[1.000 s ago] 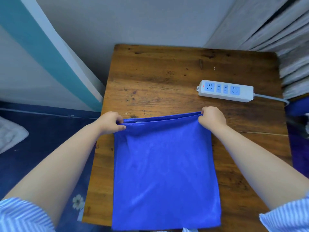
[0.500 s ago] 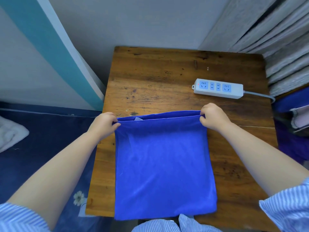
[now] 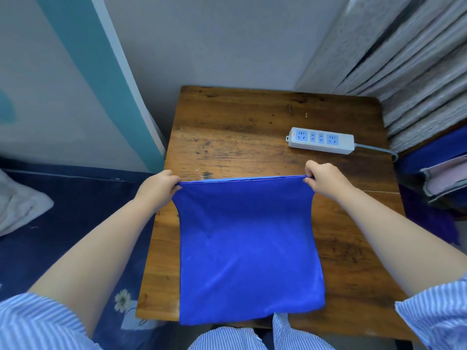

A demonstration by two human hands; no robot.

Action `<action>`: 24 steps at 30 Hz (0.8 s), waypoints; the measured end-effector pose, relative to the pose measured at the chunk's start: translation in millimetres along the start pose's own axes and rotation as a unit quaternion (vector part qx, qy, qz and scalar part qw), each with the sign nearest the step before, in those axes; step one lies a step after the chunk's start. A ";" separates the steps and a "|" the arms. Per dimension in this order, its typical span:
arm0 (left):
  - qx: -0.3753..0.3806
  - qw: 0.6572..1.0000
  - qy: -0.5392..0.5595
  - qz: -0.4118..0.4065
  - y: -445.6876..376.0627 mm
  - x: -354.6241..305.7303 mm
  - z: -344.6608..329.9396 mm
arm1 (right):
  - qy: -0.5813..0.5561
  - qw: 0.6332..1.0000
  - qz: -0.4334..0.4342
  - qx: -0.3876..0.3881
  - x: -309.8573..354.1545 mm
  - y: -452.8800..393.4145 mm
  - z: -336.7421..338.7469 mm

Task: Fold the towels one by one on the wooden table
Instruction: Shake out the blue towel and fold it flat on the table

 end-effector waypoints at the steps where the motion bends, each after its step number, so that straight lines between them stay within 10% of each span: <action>1: 0.022 0.999 -0.025 -0.013 2.1 -1.4 0.0 | 0.009 1.000 -0.003 0.007 -0.6 3.3 -0.2; 11: 0.048 0.993 -0.100 -0.033 21.2 -11.2 15.1 | 0.091 0.995 -0.014 0.037 -5.5 35.3 -1.7; 24: -0.017 0.993 -0.115 0.003 56.8 -17.2 50.4 | 0.128 0.984 0.003 -0.121 6.6 86.6 23.2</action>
Point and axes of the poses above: each hand's wrist, its own y-axis away from the middle knuckle, its own z-axis out of the back of the hand, x = y × z, the point moved 4 cm from there along -y, towards the middle knuckle, and after that the axes turned 13 degrees about -z, right-handed, at the moved point
